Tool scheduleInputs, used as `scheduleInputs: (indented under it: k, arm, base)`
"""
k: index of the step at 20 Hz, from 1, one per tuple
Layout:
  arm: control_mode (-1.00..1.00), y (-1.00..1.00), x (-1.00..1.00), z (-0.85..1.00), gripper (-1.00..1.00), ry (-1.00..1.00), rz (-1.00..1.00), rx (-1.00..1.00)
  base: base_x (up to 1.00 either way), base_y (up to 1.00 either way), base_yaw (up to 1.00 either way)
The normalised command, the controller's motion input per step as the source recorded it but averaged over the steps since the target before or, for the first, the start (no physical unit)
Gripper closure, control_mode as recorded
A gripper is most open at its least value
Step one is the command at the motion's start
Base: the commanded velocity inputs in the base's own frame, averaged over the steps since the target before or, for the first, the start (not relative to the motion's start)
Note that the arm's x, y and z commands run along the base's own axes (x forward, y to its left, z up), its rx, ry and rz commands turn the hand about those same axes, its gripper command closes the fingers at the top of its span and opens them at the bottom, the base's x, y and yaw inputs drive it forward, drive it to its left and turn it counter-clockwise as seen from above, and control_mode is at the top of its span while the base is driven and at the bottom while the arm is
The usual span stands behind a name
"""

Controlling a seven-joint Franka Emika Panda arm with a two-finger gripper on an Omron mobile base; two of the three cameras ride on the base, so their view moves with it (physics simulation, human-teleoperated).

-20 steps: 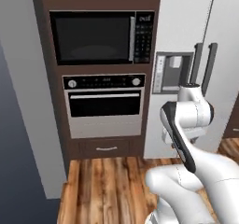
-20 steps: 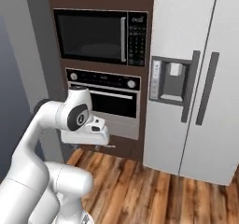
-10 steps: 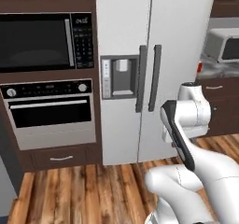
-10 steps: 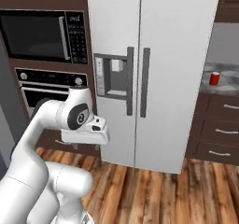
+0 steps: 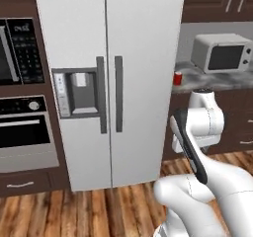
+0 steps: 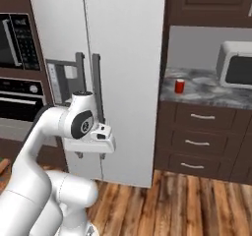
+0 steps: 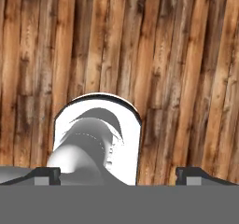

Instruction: Four empty soda cans are scattered around the kitchen. Gather all the cans and cluster them next to the stove for recycling.

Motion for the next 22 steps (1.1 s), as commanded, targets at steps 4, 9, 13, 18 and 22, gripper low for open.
scheduleInputs:
  k: [4, 9, 13, 18, 22]
  arm:
    - [1.00, 0.00, 0.00, 0.00, -1.00, 0.00, 0.00, 0.00]
    - [1.00, 0.00, 0.00, 0.00, -1.00, 0.00, 0.00, 0.00]
    - [1.00, 0.00, 0.00, 0.00, -1.00, 0.00, 0.00, 0.00]
    - [1.00, 0.00, 0.00, 0.00, -1.00, 0.00, 0.00, 0.00]
    - [1.00, 0.00, 0.00, 0.00, -1.00, 0.00, 0.00, 0.00]
  base:
    - [0.60, -1.00, 0.00]
    - [0.69, -1.00, 0.00]
    - [0.80, -1.00, 0.00]
    - [0.78, -1.00, 0.00]
    - [0.57, -0.82, 0.00]
